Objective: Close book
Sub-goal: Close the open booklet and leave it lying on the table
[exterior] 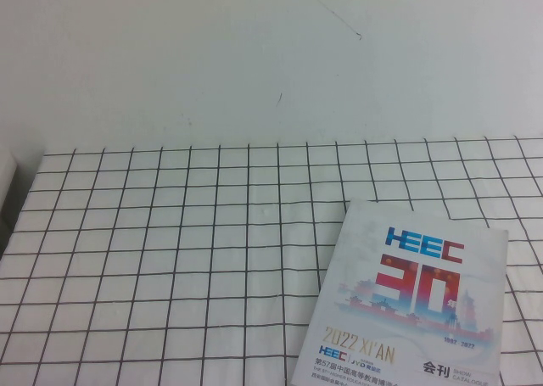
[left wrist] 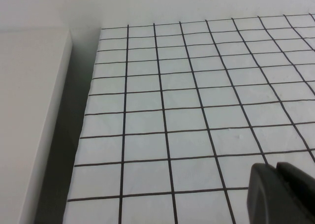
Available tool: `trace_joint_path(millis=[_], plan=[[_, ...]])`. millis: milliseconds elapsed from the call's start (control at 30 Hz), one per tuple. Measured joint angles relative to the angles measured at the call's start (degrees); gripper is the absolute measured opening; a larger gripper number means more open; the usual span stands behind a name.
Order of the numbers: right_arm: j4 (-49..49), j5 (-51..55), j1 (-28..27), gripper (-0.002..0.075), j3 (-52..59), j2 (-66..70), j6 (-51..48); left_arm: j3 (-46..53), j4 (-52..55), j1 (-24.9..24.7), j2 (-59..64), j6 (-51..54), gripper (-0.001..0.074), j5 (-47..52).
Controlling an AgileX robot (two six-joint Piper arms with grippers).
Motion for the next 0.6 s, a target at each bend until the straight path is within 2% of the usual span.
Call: trace_joint_path(millis=[600], plan=[[-0.5, -0.8, 0.0, -0.0003, 0.9, -0.1, 0.0, 0.0, 0.0, 0.1, 0.0, 0.1, -0.0004, 0.0]])
